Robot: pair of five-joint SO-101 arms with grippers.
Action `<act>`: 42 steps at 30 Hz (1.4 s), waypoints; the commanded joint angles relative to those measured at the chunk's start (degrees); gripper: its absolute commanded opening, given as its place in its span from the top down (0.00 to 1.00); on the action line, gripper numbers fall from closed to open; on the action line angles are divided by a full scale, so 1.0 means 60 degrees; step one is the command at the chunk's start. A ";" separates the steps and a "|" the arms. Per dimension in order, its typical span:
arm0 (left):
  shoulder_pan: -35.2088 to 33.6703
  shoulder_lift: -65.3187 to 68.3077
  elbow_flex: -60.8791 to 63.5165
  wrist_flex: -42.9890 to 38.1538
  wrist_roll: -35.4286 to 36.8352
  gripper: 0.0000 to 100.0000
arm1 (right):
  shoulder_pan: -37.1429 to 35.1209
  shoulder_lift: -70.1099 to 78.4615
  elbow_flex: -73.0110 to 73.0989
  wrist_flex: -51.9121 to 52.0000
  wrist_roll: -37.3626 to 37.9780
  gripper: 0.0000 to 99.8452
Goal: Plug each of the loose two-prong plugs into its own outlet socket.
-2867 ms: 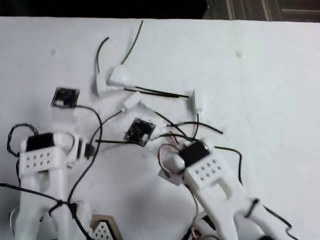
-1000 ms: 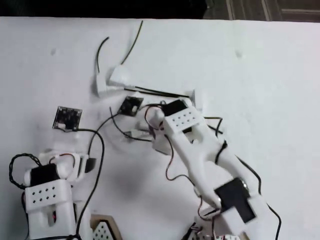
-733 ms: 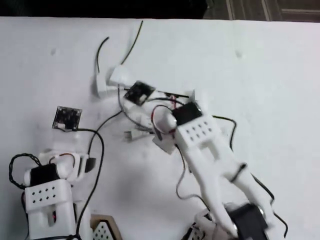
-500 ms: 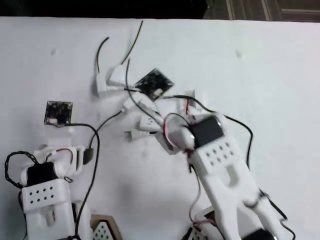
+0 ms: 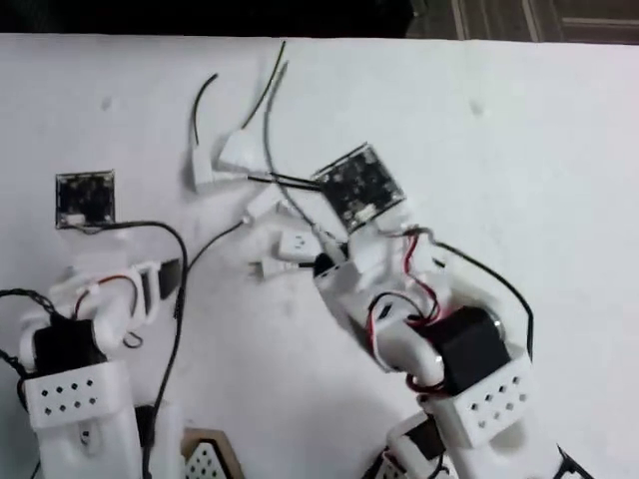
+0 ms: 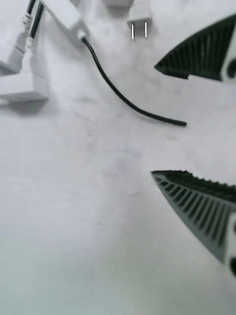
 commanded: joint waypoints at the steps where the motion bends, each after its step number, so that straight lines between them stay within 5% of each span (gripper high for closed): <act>1: 0.1165 -0.0183 -0.0469 0.0044 0.0674 0.70 | -0.0667 -0.0198 0.0088 -0.0110 -0.0073 0.98; 13: 0.3641 -0.4286 0.0996 -0.0864 0.1802 0.70 | -0.1004 -0.0198 0.0308 -0.0125 -0.0073 0.98; 19: 0.4330 -0.5546 0.2154 -0.1436 0.1846 0.75 | -0.2440 -0.0168 0.0733 -0.0212 -0.0059 0.98; 29: 0.5985 -0.6967 0.2227 -0.0498 0.1817 0.75 | -0.2630 -0.0110 0.2095 -0.1883 -0.0059 0.98; 42: 0.5414 -0.6938 0.2271 -0.0469 0.1143 0.75 | -0.2103 -0.0095 0.2315 -0.1883 0.0015 0.98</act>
